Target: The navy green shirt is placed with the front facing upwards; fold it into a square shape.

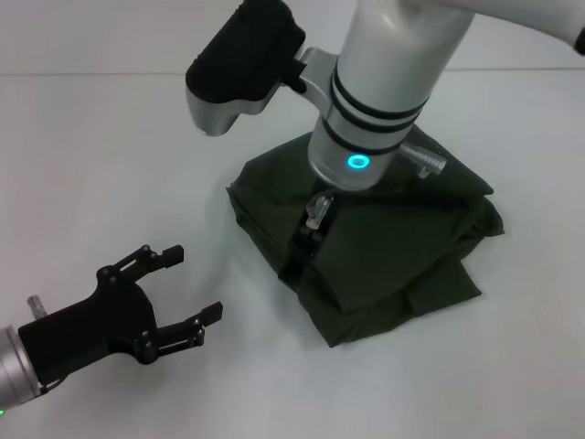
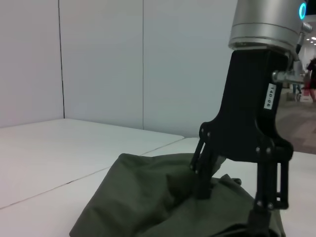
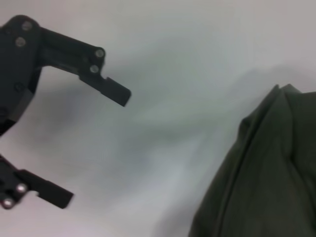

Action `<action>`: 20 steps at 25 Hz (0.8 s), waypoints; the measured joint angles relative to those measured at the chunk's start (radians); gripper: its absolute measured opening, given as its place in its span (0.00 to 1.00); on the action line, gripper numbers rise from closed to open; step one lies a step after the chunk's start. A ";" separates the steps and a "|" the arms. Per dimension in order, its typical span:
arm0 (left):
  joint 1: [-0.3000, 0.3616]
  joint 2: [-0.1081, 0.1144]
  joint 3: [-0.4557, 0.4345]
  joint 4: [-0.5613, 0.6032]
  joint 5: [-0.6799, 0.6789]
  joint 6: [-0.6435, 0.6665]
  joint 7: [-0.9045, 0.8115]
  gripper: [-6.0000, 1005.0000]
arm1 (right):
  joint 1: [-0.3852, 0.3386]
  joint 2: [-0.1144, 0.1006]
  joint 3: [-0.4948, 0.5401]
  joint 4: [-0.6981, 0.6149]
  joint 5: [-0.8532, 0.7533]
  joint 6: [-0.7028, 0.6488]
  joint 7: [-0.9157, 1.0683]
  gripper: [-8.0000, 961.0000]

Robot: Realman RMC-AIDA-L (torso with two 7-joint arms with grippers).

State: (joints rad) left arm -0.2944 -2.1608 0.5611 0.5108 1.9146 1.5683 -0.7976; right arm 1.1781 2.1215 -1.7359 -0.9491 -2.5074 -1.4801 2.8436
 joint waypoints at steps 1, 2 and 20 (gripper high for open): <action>0.000 0.000 0.000 0.000 0.000 0.000 0.003 0.90 | 0.003 0.000 -0.003 0.007 0.012 0.002 0.002 0.98; 0.001 0.000 0.001 0.000 0.000 0.000 0.006 0.90 | 0.008 0.000 -0.007 0.017 0.027 0.002 0.004 0.98; -0.004 -0.001 -0.001 0.000 0.000 -0.007 0.014 0.90 | 0.050 0.000 -0.096 0.133 0.046 0.041 0.030 0.90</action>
State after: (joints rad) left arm -0.2985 -2.1614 0.5599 0.5108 1.9143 1.5615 -0.7833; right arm 1.2277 2.1215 -1.8318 -0.8162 -2.4618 -1.4396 2.8737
